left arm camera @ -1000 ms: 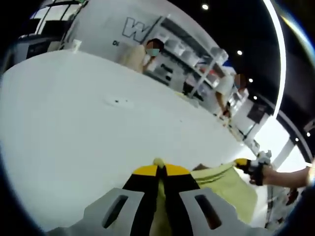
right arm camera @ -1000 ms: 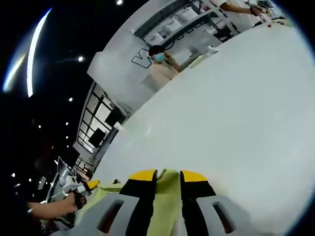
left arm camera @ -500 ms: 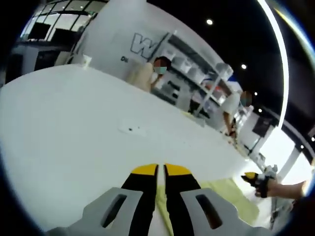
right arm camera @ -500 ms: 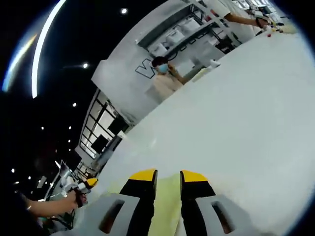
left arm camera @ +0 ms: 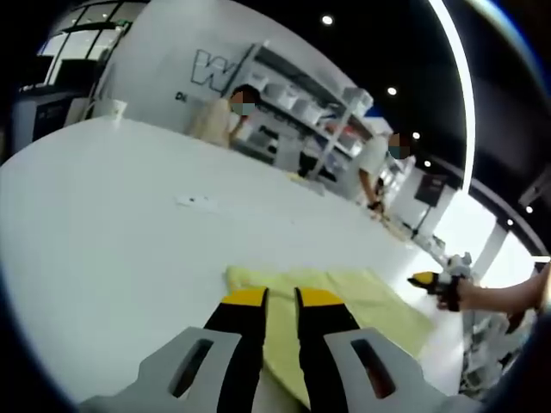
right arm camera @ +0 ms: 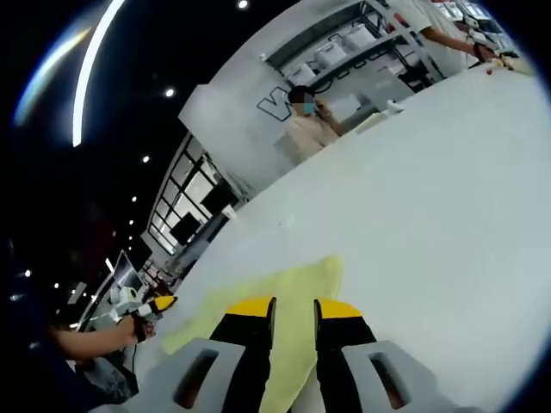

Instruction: Fold the garment on the visible template until the final outline fits inside the template.

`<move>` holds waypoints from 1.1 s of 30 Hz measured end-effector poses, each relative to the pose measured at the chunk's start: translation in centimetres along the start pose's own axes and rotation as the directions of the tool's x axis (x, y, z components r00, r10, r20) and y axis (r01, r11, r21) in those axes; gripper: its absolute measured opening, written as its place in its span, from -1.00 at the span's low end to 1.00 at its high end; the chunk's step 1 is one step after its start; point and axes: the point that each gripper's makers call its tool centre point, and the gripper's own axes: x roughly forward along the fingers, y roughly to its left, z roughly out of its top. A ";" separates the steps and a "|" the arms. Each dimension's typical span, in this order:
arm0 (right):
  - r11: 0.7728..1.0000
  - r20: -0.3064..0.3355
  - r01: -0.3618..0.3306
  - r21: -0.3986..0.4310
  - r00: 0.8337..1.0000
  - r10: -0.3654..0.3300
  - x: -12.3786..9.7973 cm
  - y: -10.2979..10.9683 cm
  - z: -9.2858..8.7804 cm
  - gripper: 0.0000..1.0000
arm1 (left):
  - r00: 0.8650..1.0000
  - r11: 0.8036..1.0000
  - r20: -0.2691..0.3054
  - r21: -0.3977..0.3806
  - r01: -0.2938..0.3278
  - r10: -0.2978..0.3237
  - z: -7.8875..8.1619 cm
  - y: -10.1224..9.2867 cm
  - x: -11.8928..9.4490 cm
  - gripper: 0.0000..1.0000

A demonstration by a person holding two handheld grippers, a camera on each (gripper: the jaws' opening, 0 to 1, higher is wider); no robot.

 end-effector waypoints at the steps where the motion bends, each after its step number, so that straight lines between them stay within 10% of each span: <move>1: 1.000 -0.001 0.006 -0.003 1.000 -0.006 -0.7 0.1 -0.4 -0.70 | 1.000 1.000 0.000 -0.002 0.000 0.000 -0.2 0.1 -0.7 -0.75; 16: 0.999 -0.035 0.032 -0.026 0.999 -0.033 -6.4 2.6 -5.6 -0.66 | 0.999 0.999 -0.031 -0.009 -0.041 0.041 -3.9 -2.0 -7.2 -0.59; 33: 0.992 -0.115 0.010 -0.123 0.993 -0.024 -6.7 3.9 -8.1 -0.49 | 0.985 0.998 -0.168 0.051 -0.028 0.036 -8.7 -3.5 -7.9 -0.29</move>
